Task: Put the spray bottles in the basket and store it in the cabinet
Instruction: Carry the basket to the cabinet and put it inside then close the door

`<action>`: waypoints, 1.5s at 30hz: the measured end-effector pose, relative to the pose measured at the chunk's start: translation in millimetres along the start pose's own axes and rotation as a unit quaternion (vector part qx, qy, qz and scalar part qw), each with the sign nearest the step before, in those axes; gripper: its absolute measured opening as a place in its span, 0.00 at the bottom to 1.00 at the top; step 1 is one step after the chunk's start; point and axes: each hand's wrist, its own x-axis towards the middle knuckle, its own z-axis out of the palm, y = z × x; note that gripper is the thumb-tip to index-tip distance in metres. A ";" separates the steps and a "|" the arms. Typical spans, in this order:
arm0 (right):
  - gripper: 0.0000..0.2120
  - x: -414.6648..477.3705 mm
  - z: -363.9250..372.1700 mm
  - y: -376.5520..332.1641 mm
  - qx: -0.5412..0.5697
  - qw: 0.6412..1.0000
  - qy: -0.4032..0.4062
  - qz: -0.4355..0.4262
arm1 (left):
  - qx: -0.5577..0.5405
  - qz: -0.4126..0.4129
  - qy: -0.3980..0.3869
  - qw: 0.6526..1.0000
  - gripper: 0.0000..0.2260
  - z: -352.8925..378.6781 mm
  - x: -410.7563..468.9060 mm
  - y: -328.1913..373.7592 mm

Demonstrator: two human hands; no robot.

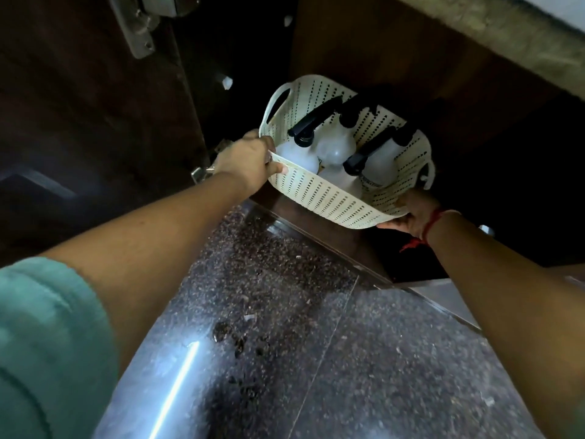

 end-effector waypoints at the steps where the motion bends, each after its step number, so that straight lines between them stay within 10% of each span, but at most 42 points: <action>1: 0.11 2.0 -1.2 -2.9 -0.008 1.000 0.003 0.001 | 0.003 0.003 0.006 1.000 0.15 2.5 1.8 1.5; 9: 0.20 14.3 3.1 -5.7 -0.051 0.990 0.124 -0.038 | 0.012 0.005 -0.003 1.000 0.22 16.7 -0.6 6.3; 14: 0.32 -54.0 39.3 41.8 -0.247 0.863 0.359 -0.257 | 0.066 -0.049 -0.023 0.996 0.35 9.6 -75.4 -0.7; 18: 0.29 -147.1 74.1 74.3 -0.467 0.793 0.180 -0.348 | 0.082 -0.039 -0.041 0.995 0.37 -42.0 -157.4 -8.0; 22: 0.29 -256.9 121.3 67.9 -0.580 0.574 -0.013 -0.578 | 0.105 0.006 -0.018 0.994 0.37 -129.5 -239.2 -8.3; 24: 0.31 -302.2 148.3 56.6 -0.558 0.526 -0.041 -0.640 | 0.136 0.061 0.043 0.988 0.31 -172.4 -270.1 -13.7; 30: 0.34 -394.0 230.0 -7.1 -0.536 0.453 -0.061 -0.709 | 0.209 -0.019 0.189 0.959 0.32 -285.1 -317.7 -59.1; 37: 0.35 -403.2 296.4 -16.2 -0.646 0.362 -0.088 -0.666 | 0.153 -0.298 0.010 0.942 0.42 -302.2 -359.1 -98.5; 45: 0.30 -390.7 284.1 6.3 -0.628 0.421 -0.125 -0.643 | 0.174 -0.214 0.004 0.961 0.41 -289.9 -378.2 -94.6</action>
